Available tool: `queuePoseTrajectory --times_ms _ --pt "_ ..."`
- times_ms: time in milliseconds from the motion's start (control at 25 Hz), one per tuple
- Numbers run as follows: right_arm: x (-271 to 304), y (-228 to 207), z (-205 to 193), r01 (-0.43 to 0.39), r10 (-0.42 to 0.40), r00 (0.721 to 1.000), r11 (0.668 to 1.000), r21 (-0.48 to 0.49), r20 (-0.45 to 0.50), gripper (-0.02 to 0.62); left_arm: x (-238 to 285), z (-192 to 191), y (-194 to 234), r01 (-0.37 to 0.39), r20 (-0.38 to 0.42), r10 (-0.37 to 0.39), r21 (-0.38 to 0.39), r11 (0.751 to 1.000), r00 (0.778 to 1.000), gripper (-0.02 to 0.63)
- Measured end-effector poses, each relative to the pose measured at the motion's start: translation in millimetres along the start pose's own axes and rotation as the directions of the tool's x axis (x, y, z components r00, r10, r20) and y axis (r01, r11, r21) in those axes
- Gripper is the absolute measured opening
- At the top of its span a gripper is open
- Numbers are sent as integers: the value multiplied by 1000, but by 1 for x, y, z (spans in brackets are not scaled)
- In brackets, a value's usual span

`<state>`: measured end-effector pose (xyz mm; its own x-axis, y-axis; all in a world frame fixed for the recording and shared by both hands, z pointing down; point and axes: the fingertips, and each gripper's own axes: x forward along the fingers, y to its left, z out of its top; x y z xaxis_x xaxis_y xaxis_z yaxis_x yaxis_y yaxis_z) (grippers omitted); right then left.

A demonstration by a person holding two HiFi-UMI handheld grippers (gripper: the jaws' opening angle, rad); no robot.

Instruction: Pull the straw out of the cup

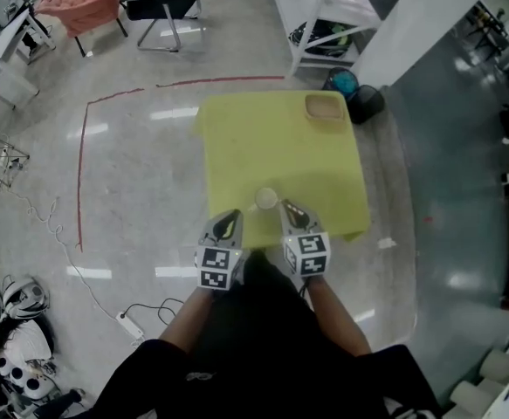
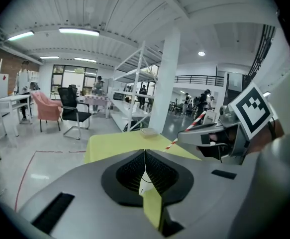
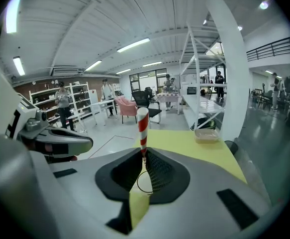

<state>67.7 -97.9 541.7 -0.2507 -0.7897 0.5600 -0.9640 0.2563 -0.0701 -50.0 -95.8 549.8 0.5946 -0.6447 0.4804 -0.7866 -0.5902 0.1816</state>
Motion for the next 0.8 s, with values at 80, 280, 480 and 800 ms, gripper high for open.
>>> queuePoseTrajectory --times_ms 80,280,480,800 --pt "-8 -3 8 28 -28 999 1000 -9 30 37 -2 9 -2 3 28 -3 12 1000 1000 44" --pt "-40 3 19 70 -72 993 997 22 89 37 -18 24 -9 4 89 -9 57 998 996 44" --pt "-73 16 35 134 -133 976 991 5 170 36 -39 43 -10 24 155 -48 153 988 987 44" --pt "-115 27 50 171 -177 953 984 45 246 36 -64 56 -30 37 212 -74 175 984 974 44"
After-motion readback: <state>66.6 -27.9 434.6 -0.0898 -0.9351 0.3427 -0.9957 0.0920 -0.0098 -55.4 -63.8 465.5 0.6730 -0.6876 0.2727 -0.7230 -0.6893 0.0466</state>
